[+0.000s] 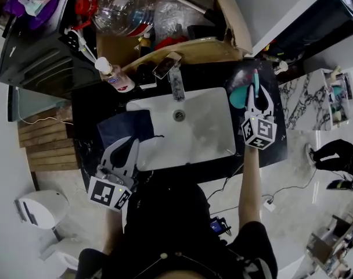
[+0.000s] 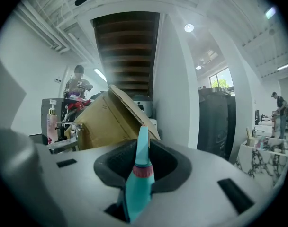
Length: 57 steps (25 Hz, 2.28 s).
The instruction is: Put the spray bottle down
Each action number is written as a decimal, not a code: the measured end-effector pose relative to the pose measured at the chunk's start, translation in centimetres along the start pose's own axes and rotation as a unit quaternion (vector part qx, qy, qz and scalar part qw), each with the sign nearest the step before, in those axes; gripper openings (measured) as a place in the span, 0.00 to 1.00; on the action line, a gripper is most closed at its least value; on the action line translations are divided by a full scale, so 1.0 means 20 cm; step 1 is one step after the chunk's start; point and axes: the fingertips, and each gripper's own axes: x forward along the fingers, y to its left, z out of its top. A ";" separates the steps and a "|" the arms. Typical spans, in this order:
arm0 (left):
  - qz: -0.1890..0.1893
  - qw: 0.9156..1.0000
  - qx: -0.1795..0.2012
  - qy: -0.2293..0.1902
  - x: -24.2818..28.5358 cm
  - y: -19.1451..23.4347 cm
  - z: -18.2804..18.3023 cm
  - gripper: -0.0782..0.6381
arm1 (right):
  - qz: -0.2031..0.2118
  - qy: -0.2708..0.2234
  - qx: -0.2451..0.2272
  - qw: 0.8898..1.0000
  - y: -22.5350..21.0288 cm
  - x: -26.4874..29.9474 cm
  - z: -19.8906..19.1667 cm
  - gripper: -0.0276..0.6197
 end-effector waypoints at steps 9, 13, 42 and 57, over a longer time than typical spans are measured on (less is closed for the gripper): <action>0.004 1.000 -0.010 0.009 0.06 0.01 -0.02 0.12 | 0.007 -0.002 0.020 1.000 -0.06 0.05 -0.01 0.18; 0.002 1.000 -0.010 0.012 0.08 0.00 -0.02 0.12 | 0.006 -0.003 0.021 1.000 -0.07 0.05 -0.02 0.18; -0.014 1.000 -0.011 -0.016 0.11 -0.01 0.03 0.12 | 0.057 -0.087 0.091 0.990 0.24 -0.54 0.33 0.26; 0.007 0.993 0.011 -0.116 0.00 0.05 0.27 0.12 | 0.120 -0.050 0.057 0.990 0.66 -0.79 0.35 0.05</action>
